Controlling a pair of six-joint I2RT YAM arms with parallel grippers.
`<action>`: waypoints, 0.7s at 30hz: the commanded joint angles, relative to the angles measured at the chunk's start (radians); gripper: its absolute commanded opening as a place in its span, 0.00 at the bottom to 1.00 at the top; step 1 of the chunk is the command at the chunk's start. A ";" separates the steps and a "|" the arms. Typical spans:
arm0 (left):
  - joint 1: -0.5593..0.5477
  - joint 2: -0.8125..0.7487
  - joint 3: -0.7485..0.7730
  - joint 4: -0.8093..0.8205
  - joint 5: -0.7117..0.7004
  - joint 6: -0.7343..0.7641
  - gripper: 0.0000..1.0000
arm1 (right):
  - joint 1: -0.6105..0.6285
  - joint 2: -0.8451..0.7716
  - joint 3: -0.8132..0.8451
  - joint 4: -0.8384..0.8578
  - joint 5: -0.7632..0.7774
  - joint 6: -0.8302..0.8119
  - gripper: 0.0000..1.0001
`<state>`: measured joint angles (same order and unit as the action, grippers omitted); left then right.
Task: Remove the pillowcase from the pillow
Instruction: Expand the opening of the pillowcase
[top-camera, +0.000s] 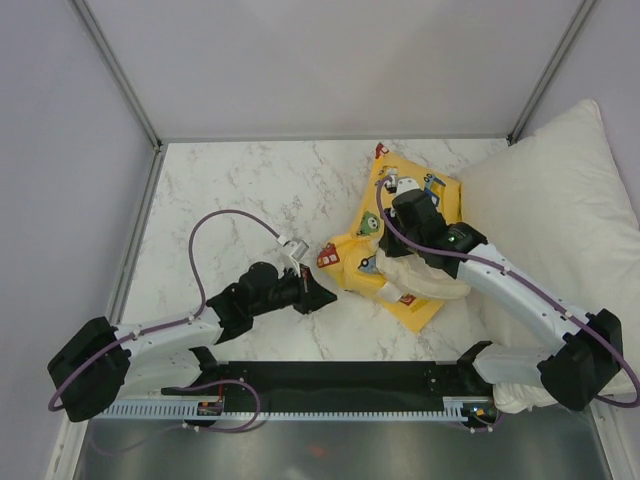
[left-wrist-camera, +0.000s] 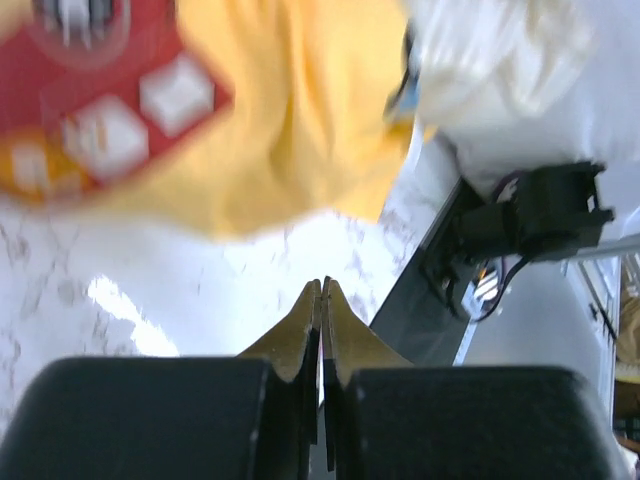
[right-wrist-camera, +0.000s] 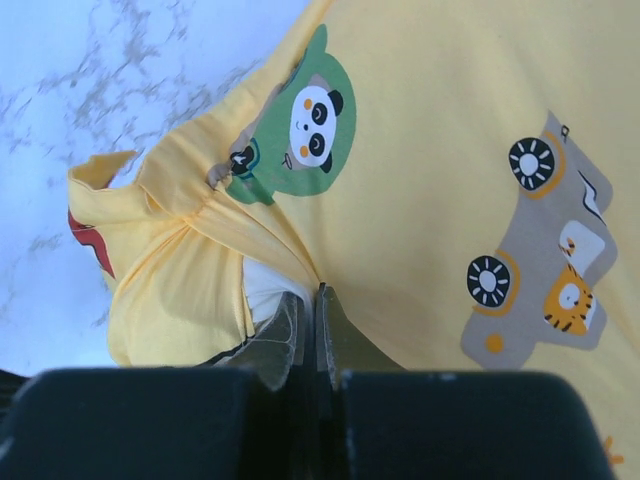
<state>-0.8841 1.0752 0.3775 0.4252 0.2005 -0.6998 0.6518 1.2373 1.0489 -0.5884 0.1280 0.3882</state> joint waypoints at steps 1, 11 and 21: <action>-0.012 -0.015 -0.029 -0.074 0.028 0.060 0.02 | -0.046 -0.027 0.004 0.105 0.118 -0.026 0.00; -0.010 0.044 0.058 0.021 -0.050 0.051 0.33 | -0.020 -0.042 -0.030 0.134 0.013 -0.002 0.00; -0.010 0.239 0.144 0.112 -0.085 -0.010 0.72 | 0.064 -0.076 -0.010 0.153 0.030 0.051 0.00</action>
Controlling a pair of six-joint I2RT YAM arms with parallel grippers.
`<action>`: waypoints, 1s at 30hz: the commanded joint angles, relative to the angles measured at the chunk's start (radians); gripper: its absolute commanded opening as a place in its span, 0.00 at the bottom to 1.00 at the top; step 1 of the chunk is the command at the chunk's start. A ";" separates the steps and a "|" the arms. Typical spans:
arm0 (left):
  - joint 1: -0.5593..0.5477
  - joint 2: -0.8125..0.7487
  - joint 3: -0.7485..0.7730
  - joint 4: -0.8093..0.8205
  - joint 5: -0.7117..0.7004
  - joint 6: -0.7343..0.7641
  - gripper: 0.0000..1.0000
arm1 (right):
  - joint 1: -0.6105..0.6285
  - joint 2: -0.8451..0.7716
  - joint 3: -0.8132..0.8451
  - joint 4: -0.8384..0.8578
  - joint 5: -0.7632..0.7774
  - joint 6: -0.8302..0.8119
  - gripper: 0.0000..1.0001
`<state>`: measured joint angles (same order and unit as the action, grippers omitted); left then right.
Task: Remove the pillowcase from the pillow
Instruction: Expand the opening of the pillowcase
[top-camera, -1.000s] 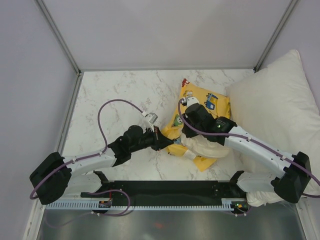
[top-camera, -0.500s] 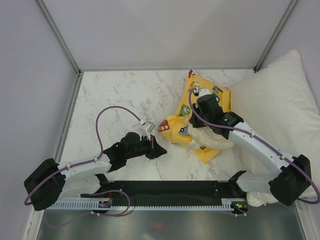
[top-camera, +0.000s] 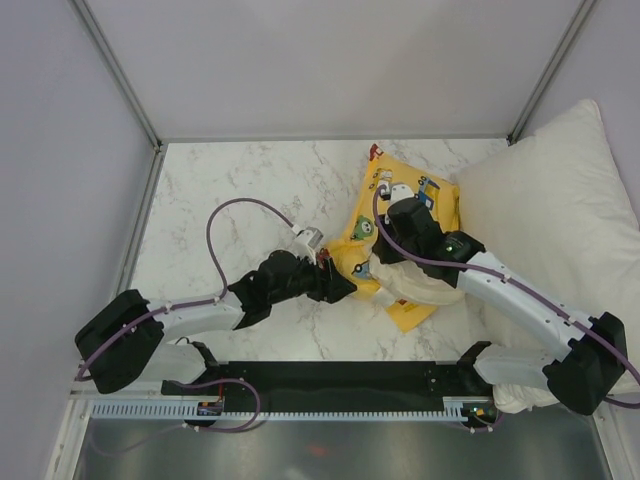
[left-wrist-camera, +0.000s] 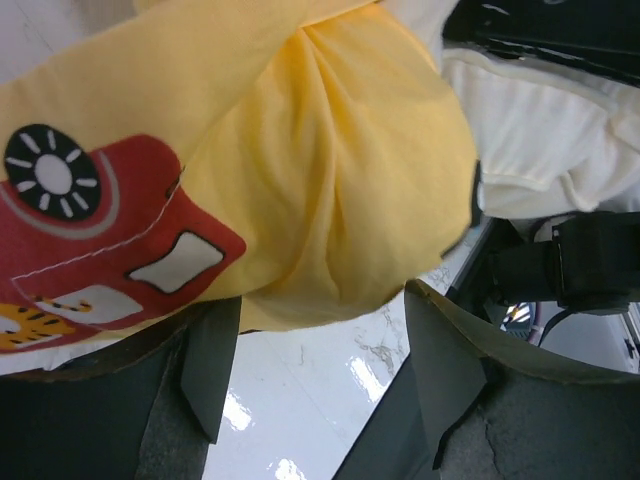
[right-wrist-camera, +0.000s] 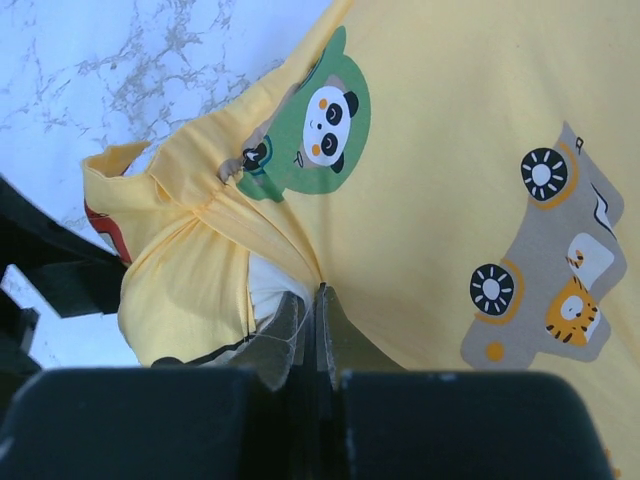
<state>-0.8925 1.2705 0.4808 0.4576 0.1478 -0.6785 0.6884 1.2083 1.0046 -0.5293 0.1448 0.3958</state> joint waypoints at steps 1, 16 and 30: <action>-0.003 0.065 0.029 0.119 -0.033 -0.039 0.73 | 0.034 -0.049 0.040 0.094 0.013 0.047 0.00; -0.002 -0.003 -0.149 0.360 -0.347 -0.064 0.02 | 0.131 -0.058 -0.010 0.121 0.048 0.110 0.00; 0.105 -0.509 -0.338 0.089 -0.533 -0.113 0.02 | 0.122 -0.141 -0.129 0.034 0.069 0.094 0.00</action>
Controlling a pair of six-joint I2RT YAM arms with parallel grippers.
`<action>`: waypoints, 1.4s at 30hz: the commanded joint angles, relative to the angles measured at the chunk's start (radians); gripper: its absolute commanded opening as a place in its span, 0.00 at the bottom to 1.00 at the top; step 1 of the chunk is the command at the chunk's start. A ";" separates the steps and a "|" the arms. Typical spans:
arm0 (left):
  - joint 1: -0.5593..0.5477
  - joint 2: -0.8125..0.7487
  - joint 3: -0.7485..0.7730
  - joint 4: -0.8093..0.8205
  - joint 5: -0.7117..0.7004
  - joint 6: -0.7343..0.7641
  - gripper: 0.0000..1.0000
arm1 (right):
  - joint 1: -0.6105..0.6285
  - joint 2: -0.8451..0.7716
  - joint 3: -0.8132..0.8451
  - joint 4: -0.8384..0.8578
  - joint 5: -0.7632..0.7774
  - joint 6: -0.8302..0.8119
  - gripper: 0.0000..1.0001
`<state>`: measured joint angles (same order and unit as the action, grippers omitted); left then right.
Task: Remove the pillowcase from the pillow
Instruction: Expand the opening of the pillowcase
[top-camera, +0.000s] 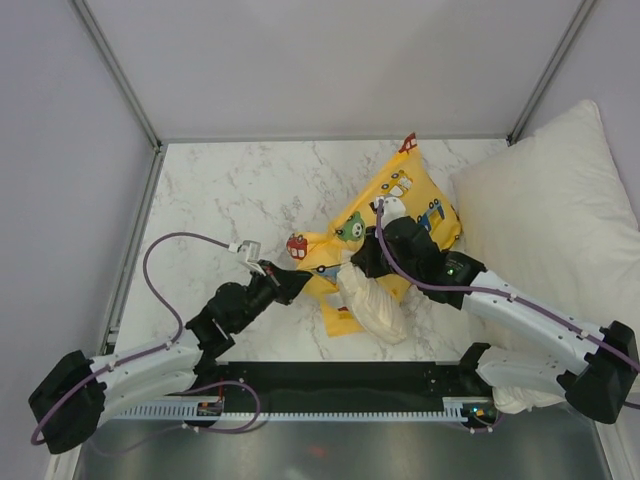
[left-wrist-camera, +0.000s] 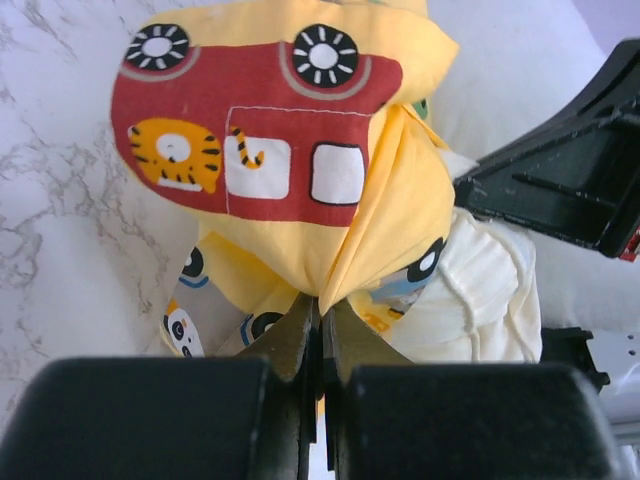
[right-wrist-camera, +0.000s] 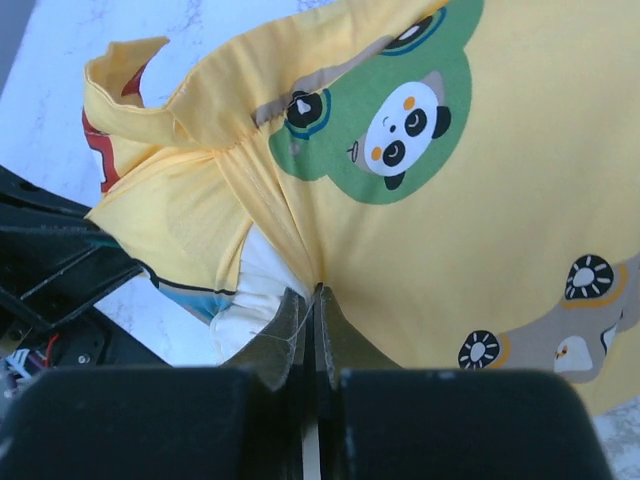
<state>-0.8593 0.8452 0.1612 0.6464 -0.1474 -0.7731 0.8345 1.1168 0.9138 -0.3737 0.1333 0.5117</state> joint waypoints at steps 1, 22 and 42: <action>0.088 -0.107 -0.017 -0.122 -0.232 -0.020 0.02 | -0.025 -0.055 -0.046 -0.128 0.071 -0.022 0.00; 0.424 0.060 0.307 -0.122 0.210 -0.109 0.02 | 0.251 0.133 -0.174 -0.125 -0.077 -0.015 0.00; 0.629 0.276 0.514 -0.047 0.405 -0.279 0.02 | 0.480 0.368 -0.351 0.206 -0.156 0.166 0.00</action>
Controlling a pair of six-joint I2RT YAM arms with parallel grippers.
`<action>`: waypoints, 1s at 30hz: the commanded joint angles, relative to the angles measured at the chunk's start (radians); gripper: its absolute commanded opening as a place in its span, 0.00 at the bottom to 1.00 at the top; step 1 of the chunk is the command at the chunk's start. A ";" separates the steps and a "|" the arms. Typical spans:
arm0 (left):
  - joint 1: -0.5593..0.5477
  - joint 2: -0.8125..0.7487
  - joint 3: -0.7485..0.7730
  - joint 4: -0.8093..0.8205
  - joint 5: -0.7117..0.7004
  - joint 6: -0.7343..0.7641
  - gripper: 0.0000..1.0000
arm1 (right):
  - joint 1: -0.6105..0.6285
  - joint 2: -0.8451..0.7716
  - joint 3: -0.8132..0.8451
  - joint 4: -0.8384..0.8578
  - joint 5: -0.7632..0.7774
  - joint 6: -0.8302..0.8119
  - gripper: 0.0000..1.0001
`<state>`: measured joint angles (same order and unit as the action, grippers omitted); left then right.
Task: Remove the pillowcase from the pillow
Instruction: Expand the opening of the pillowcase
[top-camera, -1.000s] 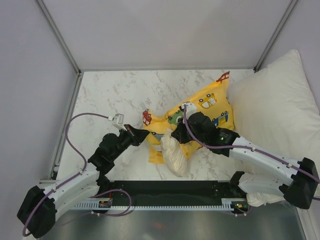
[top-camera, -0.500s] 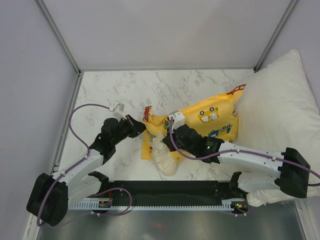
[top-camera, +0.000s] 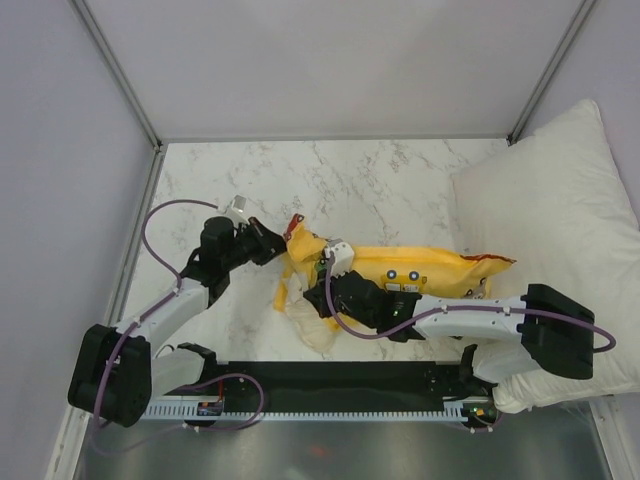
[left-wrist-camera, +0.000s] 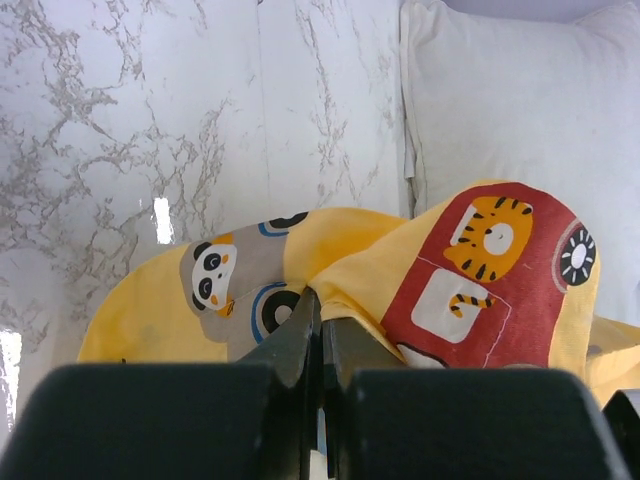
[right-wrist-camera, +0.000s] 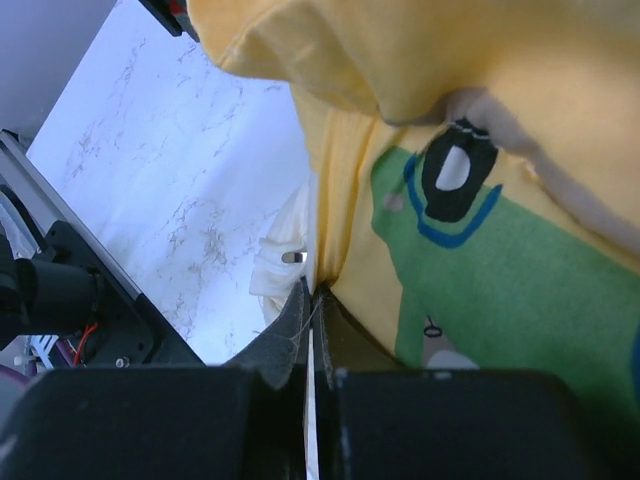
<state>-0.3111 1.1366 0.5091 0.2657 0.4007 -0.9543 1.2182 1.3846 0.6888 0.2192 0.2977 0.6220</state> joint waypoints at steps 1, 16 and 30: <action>0.084 -0.008 0.173 0.333 -0.142 -0.098 0.02 | 0.098 0.108 -0.127 -0.382 -0.322 0.058 0.00; 0.101 -0.024 0.192 0.308 -0.031 -0.074 0.02 | 0.101 -0.014 -0.048 -0.460 -0.197 0.024 0.00; 0.087 -0.169 0.014 0.208 0.227 0.025 0.02 | 0.103 -0.173 0.436 -0.658 0.122 -0.119 0.77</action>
<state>-0.2146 1.0191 0.5461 0.4496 0.5331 -0.9726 1.3167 1.1366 1.0988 -0.3771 0.3000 0.5594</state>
